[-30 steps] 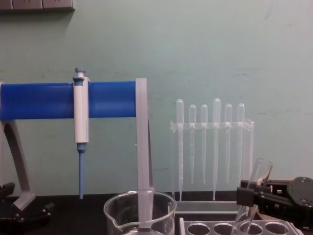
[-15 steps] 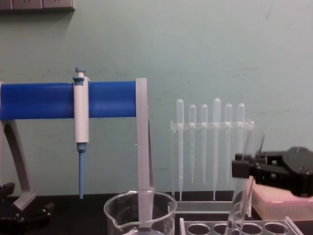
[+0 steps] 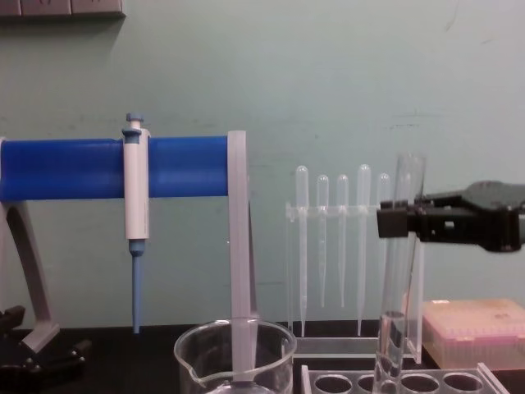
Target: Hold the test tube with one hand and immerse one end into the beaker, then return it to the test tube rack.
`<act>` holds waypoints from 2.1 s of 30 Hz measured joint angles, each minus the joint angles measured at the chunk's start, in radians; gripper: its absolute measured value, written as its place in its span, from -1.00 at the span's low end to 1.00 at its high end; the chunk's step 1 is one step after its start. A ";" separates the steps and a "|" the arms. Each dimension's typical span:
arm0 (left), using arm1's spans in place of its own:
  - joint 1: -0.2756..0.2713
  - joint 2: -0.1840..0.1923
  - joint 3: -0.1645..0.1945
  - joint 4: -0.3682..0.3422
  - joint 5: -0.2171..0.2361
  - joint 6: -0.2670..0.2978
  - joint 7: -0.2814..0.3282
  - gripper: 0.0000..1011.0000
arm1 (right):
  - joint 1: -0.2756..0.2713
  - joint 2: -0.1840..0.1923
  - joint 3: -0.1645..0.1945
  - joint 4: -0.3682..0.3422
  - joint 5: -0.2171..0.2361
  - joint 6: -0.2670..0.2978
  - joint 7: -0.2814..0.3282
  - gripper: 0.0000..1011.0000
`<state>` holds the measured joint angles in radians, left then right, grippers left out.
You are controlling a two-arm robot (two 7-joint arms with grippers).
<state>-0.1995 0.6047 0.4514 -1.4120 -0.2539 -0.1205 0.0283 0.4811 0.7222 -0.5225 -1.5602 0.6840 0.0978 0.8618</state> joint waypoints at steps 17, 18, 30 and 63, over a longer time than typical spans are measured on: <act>0.000 0.000 0.000 0.000 0.000 0.000 0.000 0.98 | 0.106 0.017 -0.031 -0.013 0.034 0.086 -0.023 -0.52; 0.000 0.000 0.000 0.000 0.000 0.000 0.000 0.98 | 0.109 0.017 -0.032 -0.013 0.035 0.087 -0.025 -0.52; 0.000 0.000 0.000 0.000 0.000 0.000 0.000 0.98 | 0.121 0.020 -0.045 -0.014 0.040 0.092 -0.030 -0.52; 0.000 0.000 0.000 0.000 0.000 0.000 0.000 0.98 | 0.120 0.020 -0.041 -0.014 0.039 0.091 -0.029 -0.52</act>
<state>-0.1995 0.6047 0.4514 -1.4120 -0.2539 -0.1205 0.0283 0.6007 0.7417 -0.5633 -1.5738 0.7229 0.1891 0.8325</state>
